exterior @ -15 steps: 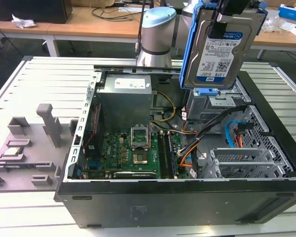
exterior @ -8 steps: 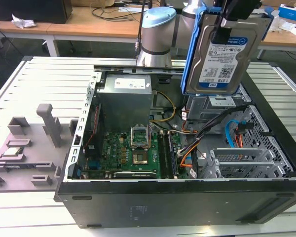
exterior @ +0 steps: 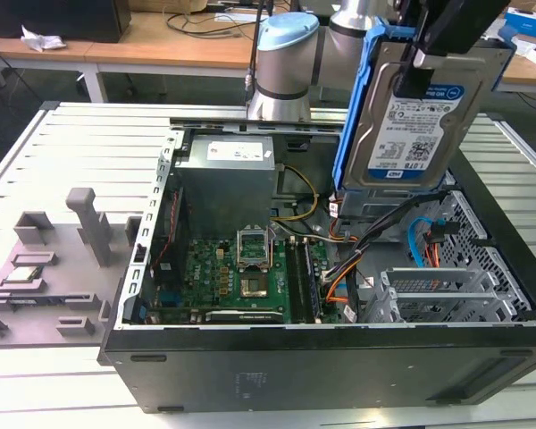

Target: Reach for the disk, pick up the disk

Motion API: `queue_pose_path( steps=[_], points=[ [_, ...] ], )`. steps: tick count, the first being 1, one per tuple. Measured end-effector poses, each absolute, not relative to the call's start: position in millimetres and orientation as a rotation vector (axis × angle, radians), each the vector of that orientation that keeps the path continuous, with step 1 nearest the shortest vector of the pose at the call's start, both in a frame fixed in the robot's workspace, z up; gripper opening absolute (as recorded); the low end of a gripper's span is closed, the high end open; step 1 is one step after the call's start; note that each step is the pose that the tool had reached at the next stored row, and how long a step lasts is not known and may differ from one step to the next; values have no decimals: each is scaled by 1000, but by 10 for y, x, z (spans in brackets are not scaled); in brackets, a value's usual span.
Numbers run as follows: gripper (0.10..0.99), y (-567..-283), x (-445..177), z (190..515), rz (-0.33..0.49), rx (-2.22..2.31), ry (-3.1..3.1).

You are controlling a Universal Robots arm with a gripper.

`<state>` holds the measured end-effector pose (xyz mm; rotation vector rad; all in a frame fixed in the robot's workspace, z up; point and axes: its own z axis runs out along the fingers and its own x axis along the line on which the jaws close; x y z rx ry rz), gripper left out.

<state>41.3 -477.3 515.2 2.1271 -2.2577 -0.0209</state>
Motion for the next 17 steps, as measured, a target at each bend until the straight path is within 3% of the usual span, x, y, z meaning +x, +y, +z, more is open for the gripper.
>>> queue_pose_path(
  steps=[17],
  points=[
    [365, -5077, 413, 5152, -21, 2127, -2258]
  ],
)
